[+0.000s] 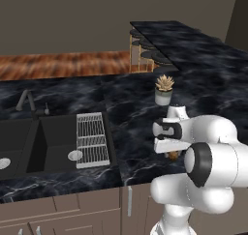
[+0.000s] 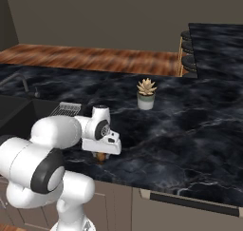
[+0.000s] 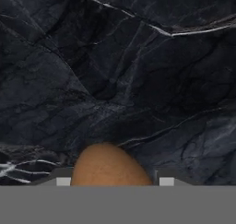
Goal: Gather the eggs and milk located in the vicinity of the sink area and place them right next to the bowl.
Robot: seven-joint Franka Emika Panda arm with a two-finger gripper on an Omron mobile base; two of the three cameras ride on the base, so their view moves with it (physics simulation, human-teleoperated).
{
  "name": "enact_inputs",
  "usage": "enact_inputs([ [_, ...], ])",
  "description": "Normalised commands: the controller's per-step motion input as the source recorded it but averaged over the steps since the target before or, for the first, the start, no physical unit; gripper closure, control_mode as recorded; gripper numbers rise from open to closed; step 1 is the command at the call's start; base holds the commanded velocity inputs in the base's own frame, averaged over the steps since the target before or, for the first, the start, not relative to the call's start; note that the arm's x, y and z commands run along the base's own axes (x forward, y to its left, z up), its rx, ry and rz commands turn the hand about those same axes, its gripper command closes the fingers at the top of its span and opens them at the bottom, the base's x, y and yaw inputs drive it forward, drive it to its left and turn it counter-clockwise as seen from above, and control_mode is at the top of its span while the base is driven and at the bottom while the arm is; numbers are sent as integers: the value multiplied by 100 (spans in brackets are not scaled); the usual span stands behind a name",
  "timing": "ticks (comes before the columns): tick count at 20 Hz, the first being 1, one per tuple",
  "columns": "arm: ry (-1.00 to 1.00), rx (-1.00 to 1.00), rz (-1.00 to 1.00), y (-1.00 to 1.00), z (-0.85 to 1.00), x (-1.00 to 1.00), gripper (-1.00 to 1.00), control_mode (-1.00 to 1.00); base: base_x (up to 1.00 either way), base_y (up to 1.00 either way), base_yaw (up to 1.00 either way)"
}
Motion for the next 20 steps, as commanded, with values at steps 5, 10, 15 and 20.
enact_inputs([
  [5,0,1,-1,21,100,-54,100,-100,0,0,0],
  [10,0,5,-17,34,80,-93,100,-100,0,0,0],
  [15,0,-1,-17,24,37,-72,100,-100,0,0,0],
  [20,1,-13,-9,20,40,-16,100,-100,0,0,0],
])
